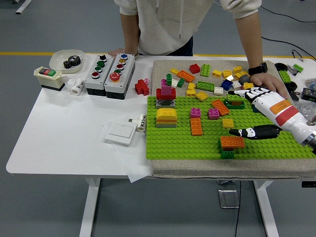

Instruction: Pick up the brick,pile it on top of brick,press brick,pick up the brick,pile it on top of brick,press brick

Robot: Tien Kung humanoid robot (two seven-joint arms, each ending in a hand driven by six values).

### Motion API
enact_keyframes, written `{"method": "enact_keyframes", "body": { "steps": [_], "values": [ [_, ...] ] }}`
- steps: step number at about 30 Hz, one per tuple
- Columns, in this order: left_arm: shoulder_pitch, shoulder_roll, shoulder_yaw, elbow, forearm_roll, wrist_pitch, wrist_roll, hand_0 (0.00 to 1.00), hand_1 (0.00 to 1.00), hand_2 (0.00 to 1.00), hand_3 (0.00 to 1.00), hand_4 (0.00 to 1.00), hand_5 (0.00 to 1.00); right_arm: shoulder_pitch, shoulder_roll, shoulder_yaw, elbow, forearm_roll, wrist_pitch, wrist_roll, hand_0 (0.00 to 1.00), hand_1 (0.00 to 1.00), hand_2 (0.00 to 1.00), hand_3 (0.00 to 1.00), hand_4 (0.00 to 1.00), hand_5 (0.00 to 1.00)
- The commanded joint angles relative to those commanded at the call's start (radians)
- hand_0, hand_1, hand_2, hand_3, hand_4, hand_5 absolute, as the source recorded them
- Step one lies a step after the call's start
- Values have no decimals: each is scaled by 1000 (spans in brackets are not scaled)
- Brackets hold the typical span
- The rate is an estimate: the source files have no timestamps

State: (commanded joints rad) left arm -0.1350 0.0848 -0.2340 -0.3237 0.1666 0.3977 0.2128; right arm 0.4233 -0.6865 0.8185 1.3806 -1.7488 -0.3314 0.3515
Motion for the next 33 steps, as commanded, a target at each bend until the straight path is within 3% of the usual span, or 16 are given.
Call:
{"method": "enact_keyframes", "body": {
  "steps": [4,5,10,11,15,25,33],
  "values": [
    [3,0,-2,1,4,0,1,752,742,747,595,655,673,-42,-14,35,32,17,12,-5,818,782,825,831,998,802],
    [3,0,-2,1,5,0,2,752,742,747,598,655,673,-48,-16,40,37,18,13,-6,736,717,768,770,989,781],
    [7,0,-7,1,13,0,4,752,742,747,598,655,673,-102,-28,84,76,18,18,-9,736,717,768,770,989,781],
    [7,0,-7,1,14,0,4,752,741,747,596,655,674,-104,-29,86,78,17,18,-9,709,692,740,678,974,773],
    [9,1,-11,1,22,0,7,752,741,747,596,655,674,-135,-35,110,104,-1,22,-9,709,692,740,678,974,773],
    [9,1,-14,1,29,0,8,749,741,747,596,655,675,-179,-36,140,147,-178,31,-2,684,670,716,629,959,757],
    [7,0,-11,0,24,0,8,748,740,747,596,655,675,-172,-24,94,123,-251,37,12,673,660,701,607,952,747]
  ]
}}
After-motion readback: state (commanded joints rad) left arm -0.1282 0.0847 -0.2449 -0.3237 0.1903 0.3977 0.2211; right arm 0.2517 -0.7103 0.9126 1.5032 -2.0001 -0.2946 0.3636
